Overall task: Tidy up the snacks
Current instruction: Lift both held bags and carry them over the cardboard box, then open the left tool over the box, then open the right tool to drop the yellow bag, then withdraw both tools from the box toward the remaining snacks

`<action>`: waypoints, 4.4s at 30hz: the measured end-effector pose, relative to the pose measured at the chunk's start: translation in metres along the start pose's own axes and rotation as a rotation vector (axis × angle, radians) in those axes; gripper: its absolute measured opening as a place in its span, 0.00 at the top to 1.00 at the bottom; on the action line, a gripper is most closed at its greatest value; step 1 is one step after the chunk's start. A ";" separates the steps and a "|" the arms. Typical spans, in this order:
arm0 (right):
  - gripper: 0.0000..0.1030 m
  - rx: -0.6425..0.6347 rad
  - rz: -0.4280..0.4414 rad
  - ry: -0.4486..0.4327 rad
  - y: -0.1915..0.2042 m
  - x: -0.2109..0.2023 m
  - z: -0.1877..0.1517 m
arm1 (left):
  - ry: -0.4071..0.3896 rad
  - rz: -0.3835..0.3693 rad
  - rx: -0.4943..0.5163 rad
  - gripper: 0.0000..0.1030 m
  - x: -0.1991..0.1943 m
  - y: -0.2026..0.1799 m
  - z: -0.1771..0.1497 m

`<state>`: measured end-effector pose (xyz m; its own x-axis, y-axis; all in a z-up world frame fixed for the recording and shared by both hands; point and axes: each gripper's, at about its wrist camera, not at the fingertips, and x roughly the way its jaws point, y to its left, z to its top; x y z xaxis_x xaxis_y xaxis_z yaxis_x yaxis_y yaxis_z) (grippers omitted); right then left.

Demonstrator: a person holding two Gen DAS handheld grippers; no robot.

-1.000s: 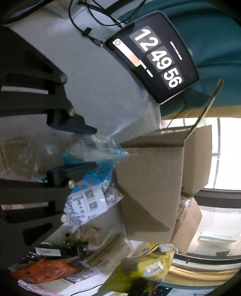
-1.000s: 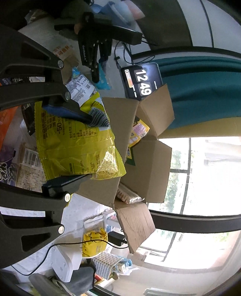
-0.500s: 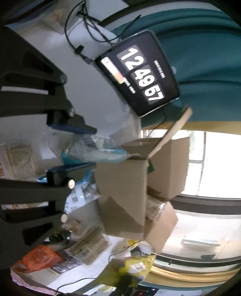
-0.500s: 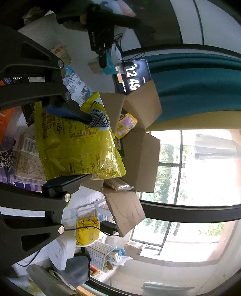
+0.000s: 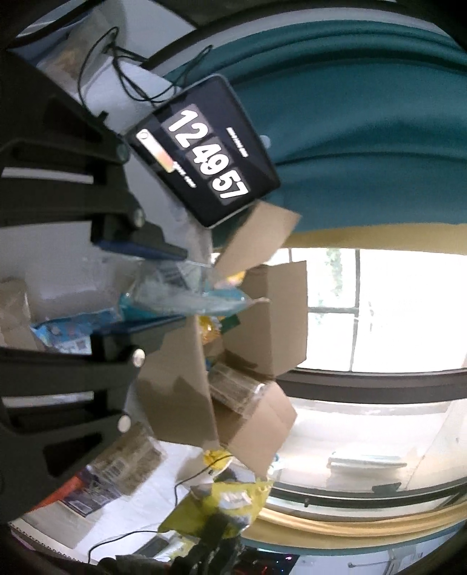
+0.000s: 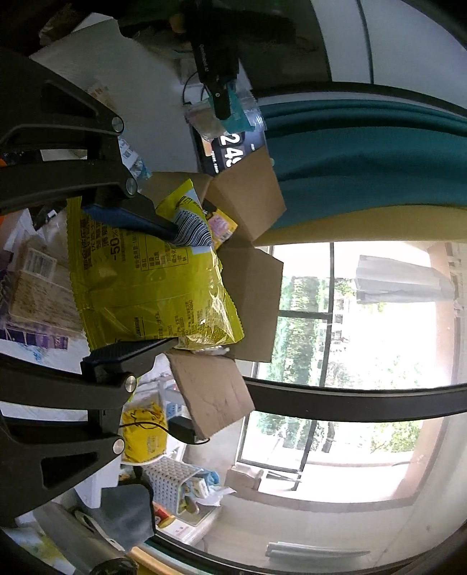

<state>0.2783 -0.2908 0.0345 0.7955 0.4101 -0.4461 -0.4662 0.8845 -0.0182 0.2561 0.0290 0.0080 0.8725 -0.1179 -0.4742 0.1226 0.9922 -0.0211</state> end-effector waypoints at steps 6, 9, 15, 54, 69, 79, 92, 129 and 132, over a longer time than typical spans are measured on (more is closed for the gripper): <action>0.46 0.002 -0.004 -0.029 -0.009 0.000 0.009 | -0.033 -0.009 0.007 0.70 0.000 -0.007 0.017; 0.46 0.005 -0.008 -0.040 -0.013 0.002 0.013 | -0.043 -0.014 0.013 0.70 0.002 -0.012 0.026; 0.46 0.018 -0.024 -0.066 -0.024 0.007 0.021 | -0.075 -0.032 0.035 0.70 0.007 -0.022 0.044; 0.45 0.073 -0.081 -0.086 -0.073 0.077 0.056 | -0.099 -0.161 0.003 0.23 0.117 -0.044 0.103; 0.29 0.041 -0.038 -0.103 -0.038 0.172 0.104 | -0.163 -0.044 -0.120 0.23 0.112 0.025 0.106; 0.15 0.013 -0.045 -0.109 -0.031 0.170 0.102 | -0.160 -0.044 -0.130 0.22 0.112 0.028 0.104; 0.15 0.042 -0.077 -0.117 -0.032 0.125 0.097 | -0.199 -0.067 -0.112 0.22 0.071 0.013 0.106; 0.15 0.071 -0.064 -0.073 0.007 0.005 0.029 | -0.124 -0.191 -0.095 0.15 -0.012 -0.034 0.033; 0.15 0.082 -0.063 -0.057 0.007 0.003 0.020 | -0.103 -0.197 -0.093 0.15 -0.010 -0.038 0.025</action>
<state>0.2855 -0.2791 0.0509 0.8441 0.3629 -0.3947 -0.3832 0.9232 0.0294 0.2545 -0.0083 0.0356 0.8802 -0.3082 -0.3608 0.2553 0.9485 -0.1874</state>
